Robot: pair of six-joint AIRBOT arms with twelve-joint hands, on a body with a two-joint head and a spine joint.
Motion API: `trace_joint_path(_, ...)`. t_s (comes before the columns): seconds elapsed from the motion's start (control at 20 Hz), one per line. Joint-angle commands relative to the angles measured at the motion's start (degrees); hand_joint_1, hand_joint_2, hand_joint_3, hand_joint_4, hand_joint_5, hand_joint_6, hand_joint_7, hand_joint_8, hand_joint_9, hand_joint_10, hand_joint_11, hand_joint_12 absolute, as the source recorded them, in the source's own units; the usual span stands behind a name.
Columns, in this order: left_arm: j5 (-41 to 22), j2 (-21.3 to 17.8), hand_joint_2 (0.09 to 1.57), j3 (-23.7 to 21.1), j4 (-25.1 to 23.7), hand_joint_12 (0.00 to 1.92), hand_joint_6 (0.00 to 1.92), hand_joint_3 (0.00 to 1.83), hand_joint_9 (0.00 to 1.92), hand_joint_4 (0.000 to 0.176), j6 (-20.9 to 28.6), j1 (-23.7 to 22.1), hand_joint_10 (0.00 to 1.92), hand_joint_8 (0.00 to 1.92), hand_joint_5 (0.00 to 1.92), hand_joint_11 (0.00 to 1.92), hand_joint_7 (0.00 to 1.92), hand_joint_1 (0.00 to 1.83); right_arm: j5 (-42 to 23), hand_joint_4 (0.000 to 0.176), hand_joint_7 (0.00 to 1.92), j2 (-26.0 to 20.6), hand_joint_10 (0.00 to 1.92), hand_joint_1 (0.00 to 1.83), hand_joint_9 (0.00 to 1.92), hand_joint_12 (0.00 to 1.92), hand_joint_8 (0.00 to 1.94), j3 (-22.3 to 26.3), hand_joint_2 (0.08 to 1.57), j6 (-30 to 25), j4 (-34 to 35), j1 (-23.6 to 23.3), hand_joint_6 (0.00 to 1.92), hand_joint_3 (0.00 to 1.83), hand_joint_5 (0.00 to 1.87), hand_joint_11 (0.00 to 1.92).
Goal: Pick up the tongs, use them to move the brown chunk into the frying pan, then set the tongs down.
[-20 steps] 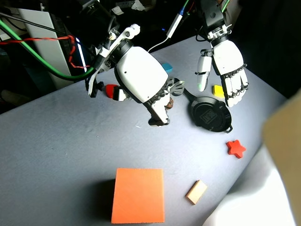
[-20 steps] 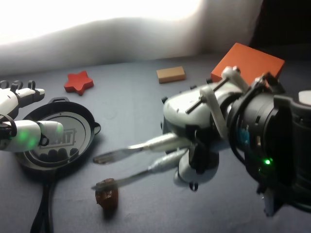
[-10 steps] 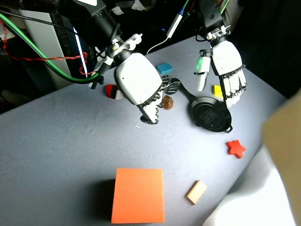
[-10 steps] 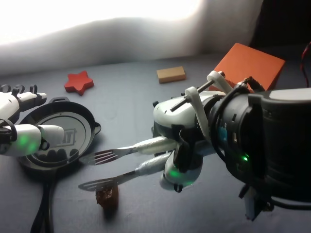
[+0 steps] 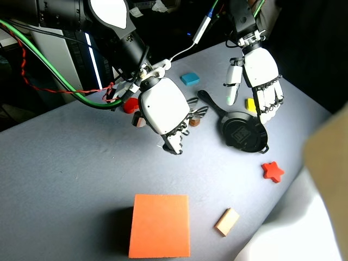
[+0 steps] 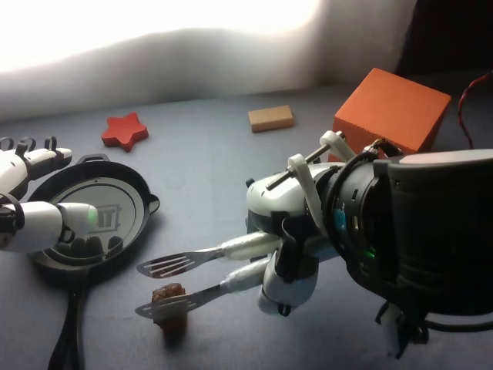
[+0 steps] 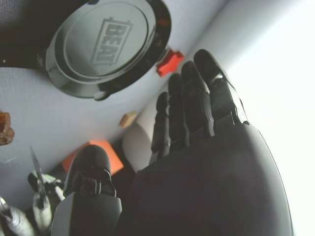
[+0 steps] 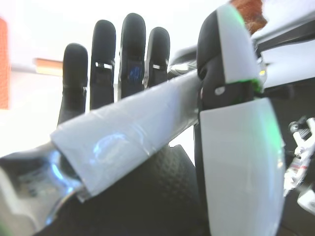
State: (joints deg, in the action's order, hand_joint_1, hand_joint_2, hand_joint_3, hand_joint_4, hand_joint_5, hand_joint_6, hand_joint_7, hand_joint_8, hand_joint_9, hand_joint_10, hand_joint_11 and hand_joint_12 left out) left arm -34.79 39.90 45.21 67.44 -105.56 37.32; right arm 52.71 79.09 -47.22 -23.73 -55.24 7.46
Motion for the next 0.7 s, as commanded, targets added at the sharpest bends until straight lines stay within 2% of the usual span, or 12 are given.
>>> trace_joint_path(0.0, -4.71, -0.20, 1.27, 0.44, -2.08, 0.77, 0.00, 0.00, 0.22, 0.045, 0.09, -0.18, 0.00, 0.01, 0.12, 0.00, 0.21, 0.04, -1.42, 0.000, 0.91, -0.10, 0.70, 1.05, 0.56, 1.61, 0.01, 0.07, 1.14, 0.15, -3.28, -0.19, 0.29, 0.02, 0.77, 0.15)
trace_joint_path(0.15, -4.71, -0.20, 1.27, 0.53, -2.08, 0.80, 0.00, 0.00, 0.23, 0.044, 0.09, 0.02, 0.00, 0.00, 0.10, 0.00, 0.21, 0.00, -1.80, 0.000, 0.89, 0.14, 0.72, 1.05, 0.53, 1.62, 0.00, 0.02, 1.15, 0.15, -3.28, 0.50, 0.31, 0.02, 0.74, 0.12)
trace_joint_path(0.25, -4.72, -0.15, 1.27, 0.71, -2.08, 0.74, 0.01, 0.00, 0.22, 0.040, 0.09, 0.13, 0.00, 0.00, 0.14, 0.00, 0.21, 0.04, -2.05, 0.000, 0.90, 0.46, 0.72, 1.06, 0.53, 1.61, 0.01, -0.20, 1.13, 0.15, -3.30, 0.87, 0.32, 0.02, 0.75, 0.12)
trace_joint_path(0.4, -4.91, -0.06, 1.27, 0.75, -2.07, 0.77, 0.01, 0.00, 0.23, 0.045, 0.09, 0.13, 0.00, 0.00, 0.13, 0.00, 0.22, 0.02, -2.40, 0.000, 0.90, 0.99, 0.72, 1.05, 0.52, 1.61, 0.00, -1.08, 1.14, 0.07, -3.40, 1.06, 0.32, 0.02, 0.74, 0.12)
trace_joint_path(0.55, -4.91, -0.06, 1.27, 0.52, -2.06, 0.72, 0.01, 0.00, 0.22, 0.038, 0.15, 0.12, 0.00, 0.00, 0.13, 0.00, 0.21, 0.03, -2.62, 0.000, 0.89, 1.29, 0.72, 1.04, 0.51, 1.61, 0.00, -1.99, 1.15, -0.27, -4.13, 0.90, 0.32, 0.02, 0.73, 0.11)
trace_joint_path(0.65, -4.91, -0.03, 1.27, 0.45, -2.06, 0.74, 0.01, 0.00, 0.23, 0.040, 0.24, 0.13, 0.00, 0.00, 0.15, 0.00, 0.22, 0.03, -2.48, 0.000, 0.89, 1.23, 0.72, 1.05, 0.51, 1.62, 0.00, -2.02, 1.15, 0.01, -4.13, 0.61, 0.32, 0.02, 0.73, 0.11)
